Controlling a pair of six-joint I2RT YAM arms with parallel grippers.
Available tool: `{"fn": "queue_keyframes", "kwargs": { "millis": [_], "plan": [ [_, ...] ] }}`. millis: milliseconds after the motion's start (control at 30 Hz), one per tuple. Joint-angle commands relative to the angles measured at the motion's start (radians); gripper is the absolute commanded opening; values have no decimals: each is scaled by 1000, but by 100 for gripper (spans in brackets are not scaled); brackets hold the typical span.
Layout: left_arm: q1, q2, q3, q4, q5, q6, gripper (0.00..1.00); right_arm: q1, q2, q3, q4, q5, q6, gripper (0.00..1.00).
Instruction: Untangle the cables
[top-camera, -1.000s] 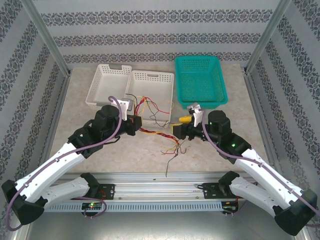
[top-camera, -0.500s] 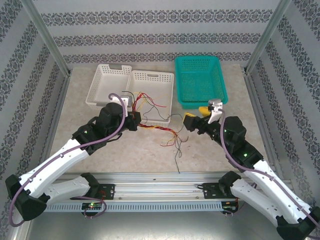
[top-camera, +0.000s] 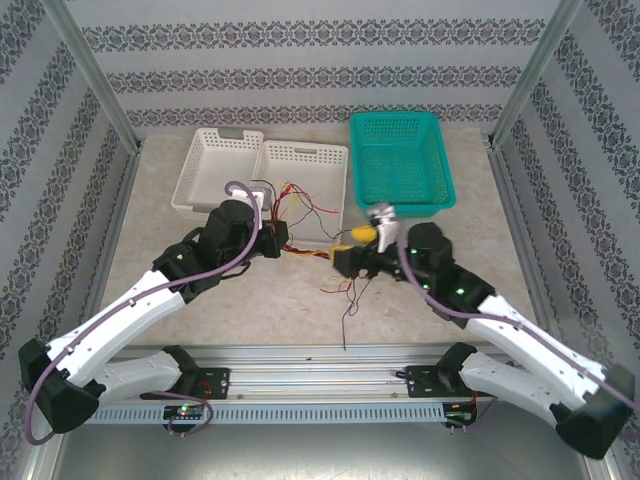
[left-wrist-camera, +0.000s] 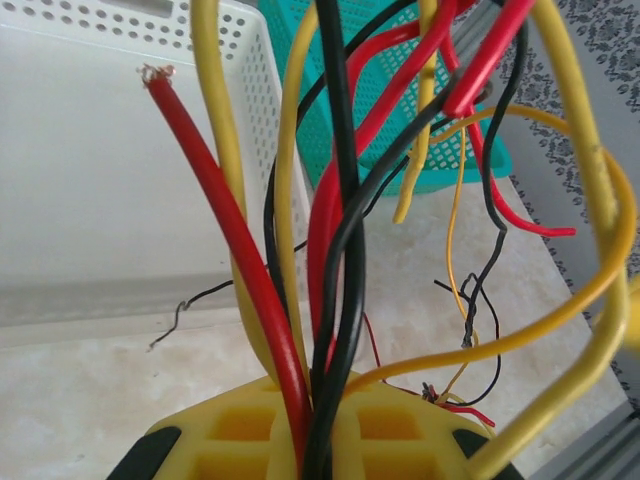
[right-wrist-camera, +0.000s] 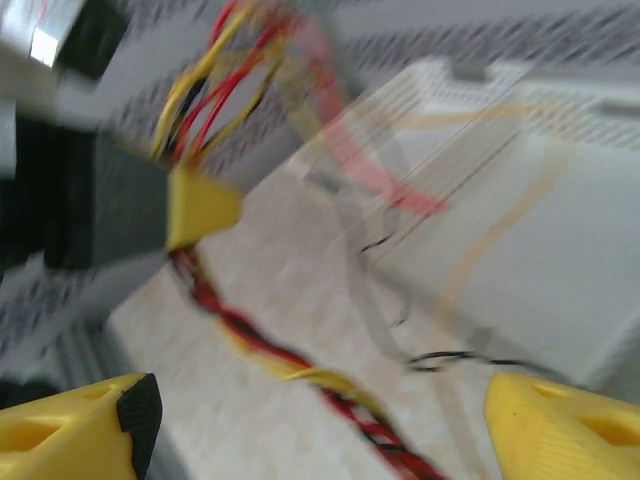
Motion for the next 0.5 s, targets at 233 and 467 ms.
{"fn": "queue_keyframes", "kwargs": {
  "millis": [233,467],
  "plan": [
    [9,-2,52,89,104,-113,0,152,189,74,35,101,-257,84],
    [9,-3,59,76,117,-144,0,250,270,118,8,327,-401,74]
  ]
}}
